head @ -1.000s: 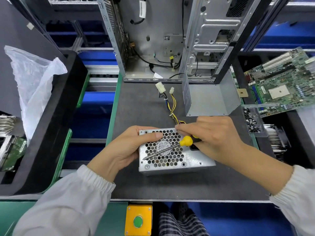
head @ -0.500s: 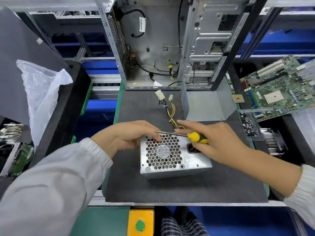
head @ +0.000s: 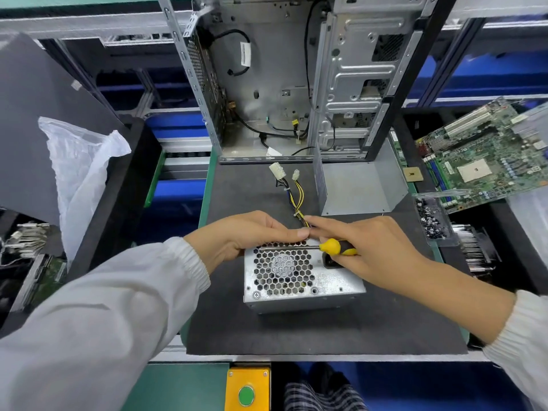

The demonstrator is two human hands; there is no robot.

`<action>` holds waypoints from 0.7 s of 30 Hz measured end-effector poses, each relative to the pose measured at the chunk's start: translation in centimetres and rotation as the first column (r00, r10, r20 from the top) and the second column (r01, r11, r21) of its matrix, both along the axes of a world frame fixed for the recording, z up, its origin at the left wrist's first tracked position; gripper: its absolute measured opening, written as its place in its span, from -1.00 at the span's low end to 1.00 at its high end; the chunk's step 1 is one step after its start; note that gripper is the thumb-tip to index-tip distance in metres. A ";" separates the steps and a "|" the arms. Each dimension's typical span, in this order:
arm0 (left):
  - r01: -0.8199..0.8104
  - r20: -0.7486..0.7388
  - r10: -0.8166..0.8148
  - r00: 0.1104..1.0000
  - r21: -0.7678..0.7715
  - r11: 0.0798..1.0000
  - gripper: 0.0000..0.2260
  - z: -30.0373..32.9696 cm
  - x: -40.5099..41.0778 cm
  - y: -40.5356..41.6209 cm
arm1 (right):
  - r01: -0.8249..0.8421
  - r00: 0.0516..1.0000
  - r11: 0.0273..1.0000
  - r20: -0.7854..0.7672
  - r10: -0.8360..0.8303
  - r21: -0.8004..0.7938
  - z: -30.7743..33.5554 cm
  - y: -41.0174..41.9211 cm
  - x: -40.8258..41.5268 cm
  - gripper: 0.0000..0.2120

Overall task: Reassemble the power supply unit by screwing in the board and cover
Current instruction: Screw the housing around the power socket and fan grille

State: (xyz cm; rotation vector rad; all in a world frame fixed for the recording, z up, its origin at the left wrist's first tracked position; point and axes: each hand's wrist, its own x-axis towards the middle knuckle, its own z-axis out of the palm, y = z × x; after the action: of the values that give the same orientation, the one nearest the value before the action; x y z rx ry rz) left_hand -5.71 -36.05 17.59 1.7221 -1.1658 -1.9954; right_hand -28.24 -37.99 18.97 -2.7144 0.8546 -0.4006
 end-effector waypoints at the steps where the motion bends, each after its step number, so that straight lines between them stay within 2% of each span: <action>1: -0.016 0.010 0.016 1.000 -0.028 0.999 -0.50 -0.1 -0.1 0.1 | 0.018 1.000 0.998 0.001 -0.018 0.062 0.2 -0.1 0.0 -0.46; 3: -0.044 0.047 0.050 0.998 -0.113 0.993 -0.54 -0.1 -0.4 0.3 | 0.061 0.998 0.979 -0.005 -0.061 0.194 0.5 -0.5 -0.1 -0.54; 5: -0.047 0.062 0.058 0.996 -0.167 0.985 -0.60 0.0 -0.7 0.4 | 0.067 0.998 0.963 -0.035 -0.060 0.260 0.8 -1.2 -0.2 -0.63; 9: -0.024 0.084 0.038 0.996 -0.166 0.986 -0.67 0.2 -0.8 0.3 | 0.060 0.998 0.936 -0.042 -0.049 0.346 2.2 -1.9 0.1 -0.79; 11: -0.020 0.085 0.033 0.996 -0.148 0.989 -0.65 0.3 -0.8 0.4 | 0.115 0.993 0.927 -0.073 -0.095 0.356 3.6 -3.0 -0.2 -0.77; 15: -0.020 0.090 0.034 0.995 -0.151 0.988 -0.61 0.2 -0.8 0.5 | 0.170 0.942 0.911 -0.334 -0.038 0.376 6.8 -5.2 -2.3 -0.58; 17: -0.018 0.099 0.034 0.994 -0.158 0.987 -0.59 0.1 -0.7 0.4 | 0.150 0.917 0.901 -0.398 0.027 0.406 7.9 -5.5 -3.2 -0.65; 19: -0.014 0.095 0.029 0.995 -0.158 0.987 -0.58 0.1 -0.7 0.3 | 0.143 0.909 0.903 -0.415 0.042 0.405 8.6 -5.6 -3.6 -0.77; 21: -0.004 0.091 0.018 0.996 -0.144 0.989 -0.58 0.1 -0.6 0.1 | 0.137 0.909 0.910 -0.414 0.041 0.391 9.2 -5.7 -3.6 -0.79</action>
State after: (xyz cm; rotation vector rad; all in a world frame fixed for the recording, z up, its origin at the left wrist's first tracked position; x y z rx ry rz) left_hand -6.33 -35.90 17.67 1.7597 -1.2934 -1.7942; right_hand -31.85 -43.72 28.19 -2.4043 0.9817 0.3385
